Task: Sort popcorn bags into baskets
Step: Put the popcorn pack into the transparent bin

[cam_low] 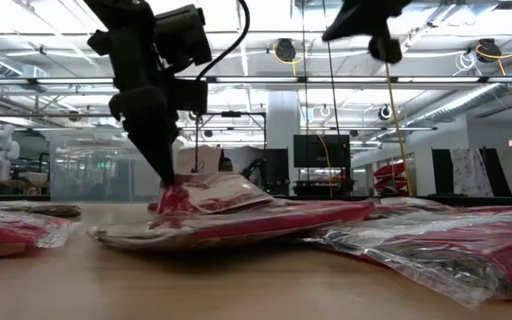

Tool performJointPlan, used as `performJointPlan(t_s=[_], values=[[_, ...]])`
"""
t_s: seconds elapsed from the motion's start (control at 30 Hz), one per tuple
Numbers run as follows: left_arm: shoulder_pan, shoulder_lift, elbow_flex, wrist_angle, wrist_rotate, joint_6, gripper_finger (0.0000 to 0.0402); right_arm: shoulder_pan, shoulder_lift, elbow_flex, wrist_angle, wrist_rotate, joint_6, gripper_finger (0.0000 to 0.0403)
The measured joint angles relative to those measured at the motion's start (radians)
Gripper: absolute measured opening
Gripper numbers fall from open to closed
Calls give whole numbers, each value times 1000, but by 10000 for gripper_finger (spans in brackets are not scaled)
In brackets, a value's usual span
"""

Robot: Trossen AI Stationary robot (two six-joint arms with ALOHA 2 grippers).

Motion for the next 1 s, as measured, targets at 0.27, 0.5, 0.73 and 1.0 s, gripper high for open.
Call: performJointPlan(t_s=[0.27, 0.5, 0.73, 1.0], values=[[-33, -1, 1, 36, -8, 6, 1, -16, 221, -59, 156, -199, -93, 84], [-56, -2, 2, 69, -14, 6, 0, -18, 397, -116, 445, -321, -72, 184], [-76, -2, 2, 123, -14, 17, 0, -23, 550, -118, 565, -324, -48, 259], [-88, -3, 2, 177, -45, 19, 0, -24, 654, -118, 735, -401, -62, 261]])
